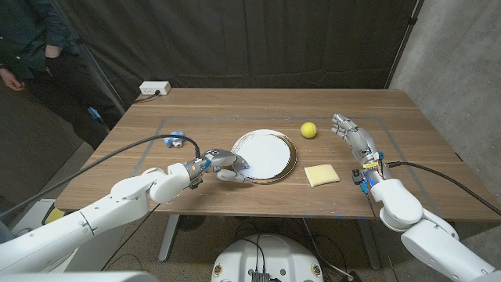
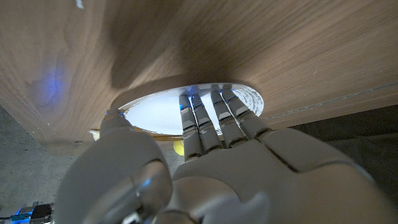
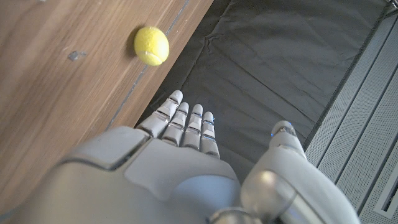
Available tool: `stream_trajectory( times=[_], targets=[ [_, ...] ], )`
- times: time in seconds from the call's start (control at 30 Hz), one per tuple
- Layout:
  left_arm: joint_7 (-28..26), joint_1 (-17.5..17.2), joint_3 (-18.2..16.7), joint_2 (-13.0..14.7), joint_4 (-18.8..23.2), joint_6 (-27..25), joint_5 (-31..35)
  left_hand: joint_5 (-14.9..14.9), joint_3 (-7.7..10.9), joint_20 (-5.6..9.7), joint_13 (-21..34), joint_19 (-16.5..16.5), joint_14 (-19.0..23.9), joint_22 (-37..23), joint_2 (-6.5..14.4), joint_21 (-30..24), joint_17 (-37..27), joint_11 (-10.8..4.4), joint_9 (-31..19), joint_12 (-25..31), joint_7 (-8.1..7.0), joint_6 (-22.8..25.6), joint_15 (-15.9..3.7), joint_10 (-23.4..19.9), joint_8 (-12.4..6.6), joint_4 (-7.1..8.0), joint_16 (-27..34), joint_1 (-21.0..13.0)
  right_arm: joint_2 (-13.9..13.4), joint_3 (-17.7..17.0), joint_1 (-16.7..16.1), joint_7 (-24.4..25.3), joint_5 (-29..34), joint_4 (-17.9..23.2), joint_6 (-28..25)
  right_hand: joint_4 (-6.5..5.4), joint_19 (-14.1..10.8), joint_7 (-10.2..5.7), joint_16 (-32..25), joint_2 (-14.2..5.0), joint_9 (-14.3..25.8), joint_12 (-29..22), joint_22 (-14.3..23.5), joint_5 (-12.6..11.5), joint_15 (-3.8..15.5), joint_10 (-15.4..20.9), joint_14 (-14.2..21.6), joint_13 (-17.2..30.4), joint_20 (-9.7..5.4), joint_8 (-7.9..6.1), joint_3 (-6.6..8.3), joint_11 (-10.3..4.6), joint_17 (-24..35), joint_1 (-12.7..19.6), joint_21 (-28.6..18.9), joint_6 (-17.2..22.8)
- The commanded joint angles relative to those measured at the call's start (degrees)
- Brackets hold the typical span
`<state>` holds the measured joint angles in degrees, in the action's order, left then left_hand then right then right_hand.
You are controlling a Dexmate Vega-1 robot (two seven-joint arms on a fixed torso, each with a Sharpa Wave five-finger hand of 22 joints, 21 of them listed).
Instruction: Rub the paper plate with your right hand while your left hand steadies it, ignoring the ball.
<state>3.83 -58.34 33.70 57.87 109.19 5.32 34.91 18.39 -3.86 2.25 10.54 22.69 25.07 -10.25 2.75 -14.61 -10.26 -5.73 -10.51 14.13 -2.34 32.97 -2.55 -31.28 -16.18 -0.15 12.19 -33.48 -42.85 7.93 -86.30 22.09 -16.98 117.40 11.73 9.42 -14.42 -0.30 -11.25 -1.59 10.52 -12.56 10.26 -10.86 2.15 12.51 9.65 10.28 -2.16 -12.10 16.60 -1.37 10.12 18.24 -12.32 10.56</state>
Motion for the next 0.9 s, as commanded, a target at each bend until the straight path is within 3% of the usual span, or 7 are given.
stream_trajectory(
  times=[0.03,0.3,0.5,0.9],
  targets=[
    [-0.2,1.1,0.5,-0.3,-0.3,0.9,0.6,0.2,-0.38,2.54,0.2,0.5,0.6,-0.2,0.1,-0.2,-0.2,0.12,-0.2,0.0,0.09,0.3,-3.99,-0.6,0.12,0.05,0.0,0.1,-0.7,-4.6,-7.8,5.6,10.9,7.3,-8.5,0.77,-0.1,-0.49,0.3,0.33,0.2,-0.1,0.2,-0.6,-0.05,0.1,0.1,0.1,-3.40,-0.13,0.40,-0.80,0.1,1.9,-0.1,0.3],
    [0.7,0.6,0.3,0.0,0.5,0.3,-0.2,0.1,-0.42,2.68,0.2,0.8,0.9,-0.2,0.2,-0.2,-0.2,0.01,-0.2,-0.1,0.03,0.4,-3.96,-0.7,0.25,0.11,0.0,0.2,-2.1,-5.0,-9.1,6.0,19.0,10.0,-15.7,1.06,0.2,-0.54,0.5,0.97,0.2,0.1,0.1,-0.9,0.32,0.0,-0.3,0.1,-3.75,-0.02,0.70,-1.02,0.1,3.7,0.2,0.2],
    [1.0,0.2,0.2,0.3,1.3,-0.2,0.1,0.1,-0.46,2.84,0.2,1.2,1.1,-0.2,0.3,-0.3,-0.2,0.07,-0.2,-0.3,0.12,0.7,-3.97,-0.9,0.32,0.15,0.0,0.1,-4.0,-5.3,-9.9,5.0,24.8,12.4,-21.8,1.25,1.4,-0.84,1.1,1.26,0.2,0.5,0.1,-1.5,0.23,-0.9,-2.0,0.1,-3.60,0.23,1.80,-1.04,0.1,7.6,0.9,-0.3],
    [-0.9,-0.5,-0.1,-0.3,1.3,-0.9,0.3,0.1,-0.51,2.81,0.2,1.2,1.2,-0.2,0.5,-0.2,-0.2,0.08,-0.2,-0.4,0.15,0.9,-3.98,-1.0,0.46,0.21,-0.1,0.1,-6.3,-4.3,-9.5,3.3,33.1,14.2,-28.7,0.93,2.3,-1.47,1.2,3.14,0.3,0.8,0.1,-1.7,0.46,-1.7,-2.9,0.2,-3.81,0.60,1.34,-1.30,0.1,8.5,1.2,-1.1]
  ],
)
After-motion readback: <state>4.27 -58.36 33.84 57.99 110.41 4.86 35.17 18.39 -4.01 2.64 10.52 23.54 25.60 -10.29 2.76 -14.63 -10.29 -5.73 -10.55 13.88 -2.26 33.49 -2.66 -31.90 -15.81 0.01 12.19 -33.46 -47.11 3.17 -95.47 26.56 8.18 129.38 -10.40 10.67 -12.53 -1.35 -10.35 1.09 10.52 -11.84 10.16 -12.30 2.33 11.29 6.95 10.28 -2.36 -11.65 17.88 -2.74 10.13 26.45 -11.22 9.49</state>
